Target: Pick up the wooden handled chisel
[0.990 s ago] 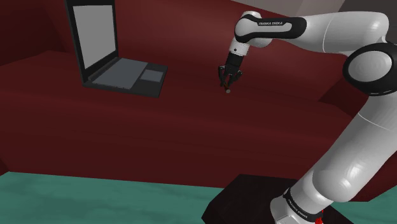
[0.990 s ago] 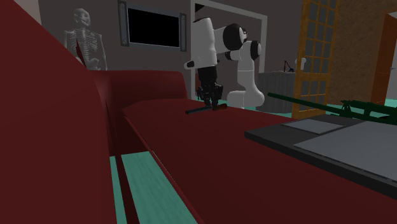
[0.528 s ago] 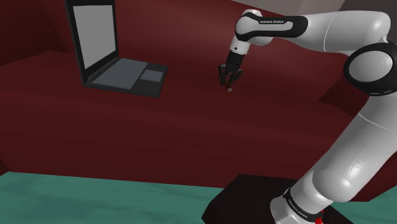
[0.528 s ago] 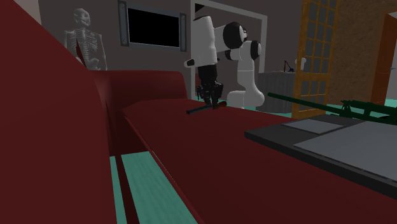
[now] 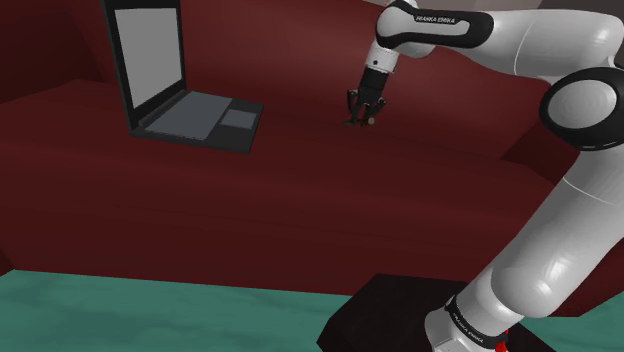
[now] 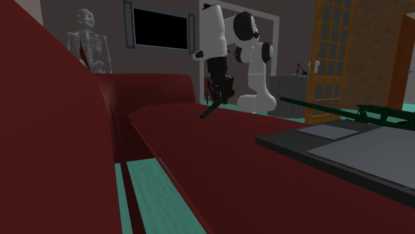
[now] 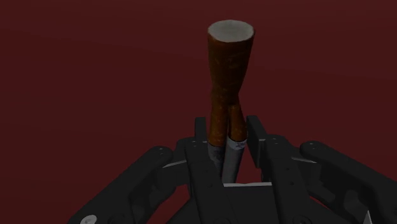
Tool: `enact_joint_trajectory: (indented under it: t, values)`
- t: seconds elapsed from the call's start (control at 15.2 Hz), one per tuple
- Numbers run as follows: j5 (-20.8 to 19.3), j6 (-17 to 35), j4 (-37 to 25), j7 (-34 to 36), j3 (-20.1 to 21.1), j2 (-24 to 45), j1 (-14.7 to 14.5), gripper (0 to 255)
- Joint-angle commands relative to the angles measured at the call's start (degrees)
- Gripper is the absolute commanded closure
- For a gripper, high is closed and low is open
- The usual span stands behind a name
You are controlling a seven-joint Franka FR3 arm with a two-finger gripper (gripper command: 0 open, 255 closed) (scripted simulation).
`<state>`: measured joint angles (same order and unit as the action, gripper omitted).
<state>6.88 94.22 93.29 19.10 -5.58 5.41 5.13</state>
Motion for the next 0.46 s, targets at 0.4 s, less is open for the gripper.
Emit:
enact_joint_trajectory:
  t: [0.4]
  values:
    - [0.0, -5.2, -6.0, 0.4, -0.1, 0.7, 0.1, 255]
